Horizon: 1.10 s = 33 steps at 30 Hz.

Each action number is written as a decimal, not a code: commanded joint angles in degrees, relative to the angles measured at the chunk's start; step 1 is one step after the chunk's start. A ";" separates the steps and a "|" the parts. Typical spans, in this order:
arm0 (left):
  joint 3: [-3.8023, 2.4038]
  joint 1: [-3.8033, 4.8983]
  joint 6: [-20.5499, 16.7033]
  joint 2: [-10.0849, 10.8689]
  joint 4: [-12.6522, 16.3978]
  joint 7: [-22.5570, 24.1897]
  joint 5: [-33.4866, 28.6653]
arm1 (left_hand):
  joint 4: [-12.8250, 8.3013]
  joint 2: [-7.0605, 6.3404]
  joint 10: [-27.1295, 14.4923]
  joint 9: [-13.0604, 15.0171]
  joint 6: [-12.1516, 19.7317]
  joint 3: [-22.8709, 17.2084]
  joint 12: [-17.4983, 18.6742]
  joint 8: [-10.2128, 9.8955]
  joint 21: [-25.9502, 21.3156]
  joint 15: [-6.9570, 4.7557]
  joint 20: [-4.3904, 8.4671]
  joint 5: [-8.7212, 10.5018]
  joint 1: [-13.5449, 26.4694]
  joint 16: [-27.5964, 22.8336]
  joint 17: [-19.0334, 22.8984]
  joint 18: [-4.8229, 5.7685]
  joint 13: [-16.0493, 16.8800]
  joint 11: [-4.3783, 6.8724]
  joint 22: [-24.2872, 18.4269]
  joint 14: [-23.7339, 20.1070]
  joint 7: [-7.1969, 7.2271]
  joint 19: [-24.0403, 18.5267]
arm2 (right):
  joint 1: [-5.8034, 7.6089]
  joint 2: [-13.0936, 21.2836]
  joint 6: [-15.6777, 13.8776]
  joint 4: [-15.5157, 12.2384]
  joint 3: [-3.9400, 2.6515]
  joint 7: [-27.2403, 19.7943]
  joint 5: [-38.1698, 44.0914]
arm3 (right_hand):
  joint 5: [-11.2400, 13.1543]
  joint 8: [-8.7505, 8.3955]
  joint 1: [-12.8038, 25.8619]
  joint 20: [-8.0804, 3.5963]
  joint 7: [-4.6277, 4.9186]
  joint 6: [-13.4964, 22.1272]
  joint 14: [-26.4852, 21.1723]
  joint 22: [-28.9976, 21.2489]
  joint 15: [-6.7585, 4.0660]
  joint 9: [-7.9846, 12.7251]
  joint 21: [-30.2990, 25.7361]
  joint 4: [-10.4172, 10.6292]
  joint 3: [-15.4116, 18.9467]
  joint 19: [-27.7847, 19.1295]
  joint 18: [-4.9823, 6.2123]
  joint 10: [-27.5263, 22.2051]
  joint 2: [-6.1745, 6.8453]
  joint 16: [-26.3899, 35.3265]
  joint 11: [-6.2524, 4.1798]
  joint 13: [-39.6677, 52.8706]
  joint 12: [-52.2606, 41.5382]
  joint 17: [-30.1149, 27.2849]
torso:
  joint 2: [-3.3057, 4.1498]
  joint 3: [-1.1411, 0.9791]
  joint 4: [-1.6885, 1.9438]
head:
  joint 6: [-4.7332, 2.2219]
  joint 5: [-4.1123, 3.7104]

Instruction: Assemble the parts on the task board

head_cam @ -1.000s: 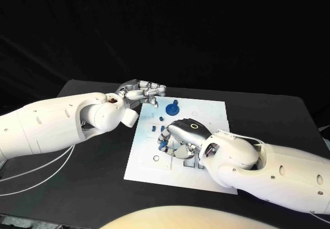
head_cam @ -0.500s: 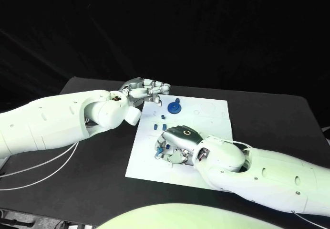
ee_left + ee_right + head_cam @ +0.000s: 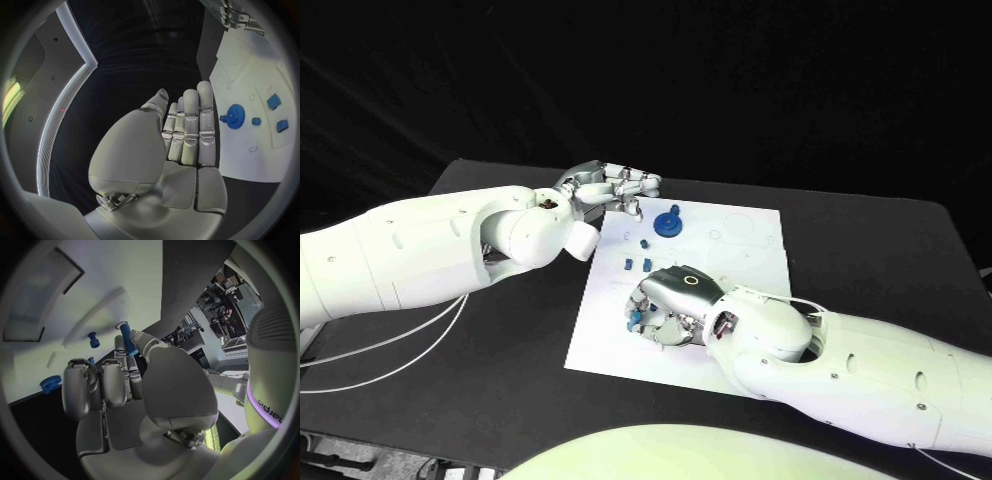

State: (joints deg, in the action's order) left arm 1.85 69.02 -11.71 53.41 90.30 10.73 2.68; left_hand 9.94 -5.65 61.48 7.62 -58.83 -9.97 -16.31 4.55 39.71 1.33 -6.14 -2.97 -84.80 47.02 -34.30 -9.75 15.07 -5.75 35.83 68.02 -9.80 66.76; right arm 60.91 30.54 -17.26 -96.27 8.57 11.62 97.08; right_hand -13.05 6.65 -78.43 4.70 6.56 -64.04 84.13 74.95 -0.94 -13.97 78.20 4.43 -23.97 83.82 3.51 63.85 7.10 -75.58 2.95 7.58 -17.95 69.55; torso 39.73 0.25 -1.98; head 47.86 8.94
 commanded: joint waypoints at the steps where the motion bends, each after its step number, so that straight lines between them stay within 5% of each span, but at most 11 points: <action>1: -0.04 0.04 1.05 -0.12 0.08 0.22 0.12 | -0.20 0.44 -0.30 0.01 0.45 0.23 -0.24 0.16 -0.29 0.00 -0.01 0.17 -0.01 0.36 0.07 -0.74 0.08 -0.02 -0.05 -0.36 -0.06 0.19 | -0.06 -0.22 1.59 0.10 0.02 -0.02 1.36 | -0.30 0.16 -0.53 -0.08 0.44 -0.09 2.25 6.55 -0.32 -0.05 -0.35 -0.12 -0.11 0.67 -0.53 0.16 0.18 -0.24 0.40 -0.05 0.30 0.08 | 0.00 -0.01 0.01 | 0.05 0.11; 27: -0.04 0.04 1.06 0.05 0.11 0.10 0.12 | -0.20 0.44 -0.30 0.01 0.45 0.23 -0.24 0.16 -0.29 0.00 -0.01 0.17 -0.01 0.36 0.07 -0.74 0.08 -0.02 -0.05 -0.36 -0.06 0.19 | -0.08 -0.80 2.14 1.08 0.22 3.11 4.70 | -0.30 0.06 -0.40 -0.04 0.56 0.10 2.27 6.44 -0.25 -0.02 -0.53 -0.13 -0.07 0.60 -0.50 0.05 0.26 -0.31 0.51 -0.13 0.43 0.13 | 0.01 -0.02 0.00 | 0.15 -0.04; 33: -0.04 0.04 1.05 0.05 0.12 0.10 0.12 | -0.20 0.44 -0.30 0.01 0.45 0.23 -0.24 0.16 -0.29 0.00 -0.01 0.17 -0.01 0.36 0.07 -0.74 0.08 -0.02 -0.05 -0.36 -0.06 0.19 | -0.08 -1.06 3.25 1.05 0.23 2.46 4.33 | -0.42 -0.79 0.52 0.18 1.10 1.58 2.28 6.17 0.07 0.35 -1.03 0.00 0.55 0.37 -0.40 -0.40 1.28 -0.45 0.92 -0.38 0.85 0.18 | 0.00 0.00 -0.02 | 0.18 0.00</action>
State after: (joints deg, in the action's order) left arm 1.85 69.02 -11.61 53.53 90.31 10.60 2.68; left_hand 9.94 -5.65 61.49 7.63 -58.83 -9.97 -16.31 4.55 39.71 1.33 -6.14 -2.97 -84.80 47.02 -34.31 -9.75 15.05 -5.75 35.84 68.02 -9.79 66.76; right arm 60.88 29.57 -15.73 -95.30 8.77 13.68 100.55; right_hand -13.34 6.12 -77.72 4.70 7.75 -62.85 84.13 74.92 -0.94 -13.92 77.44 4.36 -23.69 83.81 3.51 63.33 7.81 -75.81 3.51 7.25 -17.29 69.68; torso 39.74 0.23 -1.98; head 48.01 8.90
